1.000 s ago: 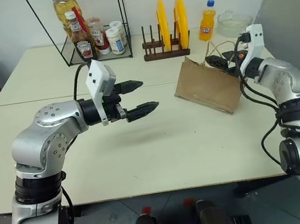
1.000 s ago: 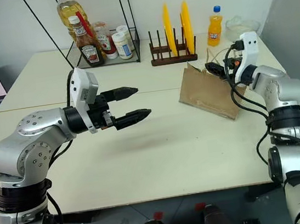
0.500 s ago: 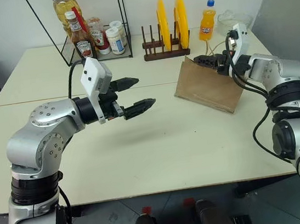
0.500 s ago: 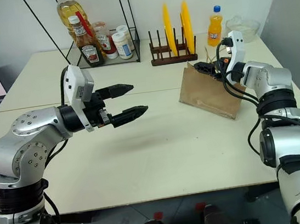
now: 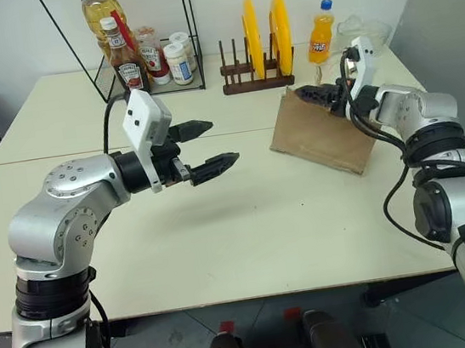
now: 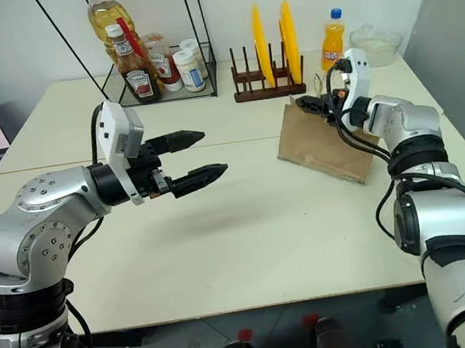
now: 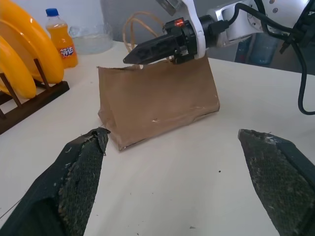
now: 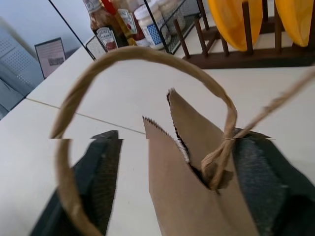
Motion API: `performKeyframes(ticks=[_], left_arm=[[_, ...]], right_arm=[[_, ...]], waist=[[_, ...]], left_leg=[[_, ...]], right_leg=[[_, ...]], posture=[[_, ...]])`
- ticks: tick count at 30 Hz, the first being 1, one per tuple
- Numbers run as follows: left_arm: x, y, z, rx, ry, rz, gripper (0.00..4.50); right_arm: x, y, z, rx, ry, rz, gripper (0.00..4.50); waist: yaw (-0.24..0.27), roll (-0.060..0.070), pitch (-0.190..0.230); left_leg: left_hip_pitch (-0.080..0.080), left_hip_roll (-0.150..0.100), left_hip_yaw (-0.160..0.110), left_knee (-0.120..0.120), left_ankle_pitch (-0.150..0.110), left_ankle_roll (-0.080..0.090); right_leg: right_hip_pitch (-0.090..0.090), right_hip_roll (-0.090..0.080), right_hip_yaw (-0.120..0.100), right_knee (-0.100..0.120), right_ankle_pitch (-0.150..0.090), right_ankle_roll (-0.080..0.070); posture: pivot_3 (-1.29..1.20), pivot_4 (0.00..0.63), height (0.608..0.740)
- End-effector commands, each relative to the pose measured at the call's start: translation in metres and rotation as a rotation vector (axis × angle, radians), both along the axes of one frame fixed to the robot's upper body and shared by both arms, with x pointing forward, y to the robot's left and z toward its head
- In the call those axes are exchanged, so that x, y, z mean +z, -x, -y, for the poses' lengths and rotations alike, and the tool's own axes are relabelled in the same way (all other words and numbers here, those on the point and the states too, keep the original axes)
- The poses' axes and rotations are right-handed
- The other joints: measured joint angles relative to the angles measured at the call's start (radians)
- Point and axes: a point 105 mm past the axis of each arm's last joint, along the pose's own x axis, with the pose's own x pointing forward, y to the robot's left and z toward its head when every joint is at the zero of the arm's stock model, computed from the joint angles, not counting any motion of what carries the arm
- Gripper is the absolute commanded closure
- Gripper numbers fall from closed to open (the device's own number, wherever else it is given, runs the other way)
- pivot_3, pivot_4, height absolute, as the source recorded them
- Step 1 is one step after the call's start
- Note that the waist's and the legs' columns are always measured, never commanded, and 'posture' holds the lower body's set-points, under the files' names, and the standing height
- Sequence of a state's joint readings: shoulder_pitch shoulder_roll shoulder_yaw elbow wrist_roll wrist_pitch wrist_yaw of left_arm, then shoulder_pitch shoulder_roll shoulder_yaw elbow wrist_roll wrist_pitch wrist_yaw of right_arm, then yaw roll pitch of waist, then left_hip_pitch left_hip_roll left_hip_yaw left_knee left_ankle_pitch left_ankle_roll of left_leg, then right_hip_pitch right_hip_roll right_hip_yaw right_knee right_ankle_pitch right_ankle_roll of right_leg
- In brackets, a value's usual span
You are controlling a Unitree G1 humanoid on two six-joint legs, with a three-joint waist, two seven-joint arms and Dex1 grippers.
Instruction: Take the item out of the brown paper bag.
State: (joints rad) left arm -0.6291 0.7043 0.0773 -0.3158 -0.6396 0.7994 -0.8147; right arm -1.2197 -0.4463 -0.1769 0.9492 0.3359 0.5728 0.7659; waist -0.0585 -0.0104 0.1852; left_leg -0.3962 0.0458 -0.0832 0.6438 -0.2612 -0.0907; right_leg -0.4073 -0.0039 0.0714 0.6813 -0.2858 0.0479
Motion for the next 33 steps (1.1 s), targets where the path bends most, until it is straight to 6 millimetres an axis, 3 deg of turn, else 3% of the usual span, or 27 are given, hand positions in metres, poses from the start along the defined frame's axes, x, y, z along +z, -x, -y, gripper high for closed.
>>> performKeyframes(ticks=[1, 4, 7, 14, 20, 24, 27, 33], left_arm=[[0.013, 0.005, -0.002, 0.009, 0.005, 0.068, 0.00], [0.012, 0.005, -0.002, 0.010, 0.007, 0.067, 0.00], [0.013, 0.005, -0.001, 0.010, 0.010, 0.067, 0.00], [0.013, 0.004, 0.000, 0.006, 0.013, 0.069, 0.00], [0.010, 0.011, -0.001, -0.001, 0.013, 0.053, 0.00], [0.008, 0.018, -0.008, 0.021, 0.020, 0.029, 0.00], [0.009, 0.022, -0.018, 0.075, 0.030, 0.024, 0.00], [0.011, 0.026, -0.031, 0.172, 0.065, 0.037, 0.00]], right_arm=[[0.033, 0.001, 0.001, 0.009, -0.037, 0.104, 2.38], [0.032, 0.001, 0.002, 0.004, -0.035, 0.107, 3.56], [0.032, 0.001, 0.002, 0.003, -0.035, 0.111, 4.47], [0.035, 0.002, -0.001, 0.015, -0.039, 0.124, 4.47], [0.046, 0.006, -0.018, 0.071, -0.050, 0.145, 4.47], [0.060, 0.012, -0.043, 0.140, -0.080, 0.167, 4.47], [0.068, 0.019, -0.072, 0.217, -0.105, 0.183, 4.47], [0.068, 0.025, -0.122, 0.325, -0.114, 0.204, 4.47]], waist=[[0.000, 0.000, 0.000], [0.000, 0.000, 0.000], [0.000, 0.000, 0.000], [0.000, 0.000, 0.000], [-0.003, 0.000, 0.000], [-0.015, 0.001, 0.001], [-0.026, 0.001, 0.001], [-0.027, 0.001, 0.001]], left_leg=[[0.000, 0.000, 0.000, 0.000, 0.000, 0.000], [0.000, 0.000, 0.000, 0.000, 0.000, 0.000], [0.000, 0.000, 0.000, 0.000, 0.000, 0.000], [0.000, 0.000, 0.000, 0.000, 0.000, 0.000], [0.000, 0.000, 0.000, 0.000, 0.000, 0.000], [0.000, 0.000, 0.000, 0.000, 0.000, 0.000], [0.000, 0.000, 0.000, 0.000, 0.000, 0.000], [-0.001, 0.000, 0.000, 0.000, 0.000, 0.000]], right_leg=[[0.000, 0.000, 0.000, 0.000, 0.000, 0.000], [0.000, 0.000, 0.000, 0.000, 0.000, 0.000], [0.000, 0.000, 0.000, 0.000, 0.000, 0.000], [0.000, 0.000, 0.000, 0.000, 0.000, 0.000], [0.000, 0.000, 0.000, 0.000, 0.000, 0.000], [-0.001, 0.000, 0.000, 0.001, 0.000, 0.000], [-0.001, 0.000, 0.000, 0.002, 0.000, 0.000], [-0.002, 0.000, 0.000, 0.002, 0.000, 0.000]], posture=[[0.00, 0.150, 0.740], [0.00, 0.150, 0.740], [0.00, 0.150, 0.740], [0.00, 0.150, 0.740], [0.00, 0.150, 0.740], [0.00, 0.150, 0.740], [0.00, 0.150, 0.740], [0.00, 0.150, 0.740]])
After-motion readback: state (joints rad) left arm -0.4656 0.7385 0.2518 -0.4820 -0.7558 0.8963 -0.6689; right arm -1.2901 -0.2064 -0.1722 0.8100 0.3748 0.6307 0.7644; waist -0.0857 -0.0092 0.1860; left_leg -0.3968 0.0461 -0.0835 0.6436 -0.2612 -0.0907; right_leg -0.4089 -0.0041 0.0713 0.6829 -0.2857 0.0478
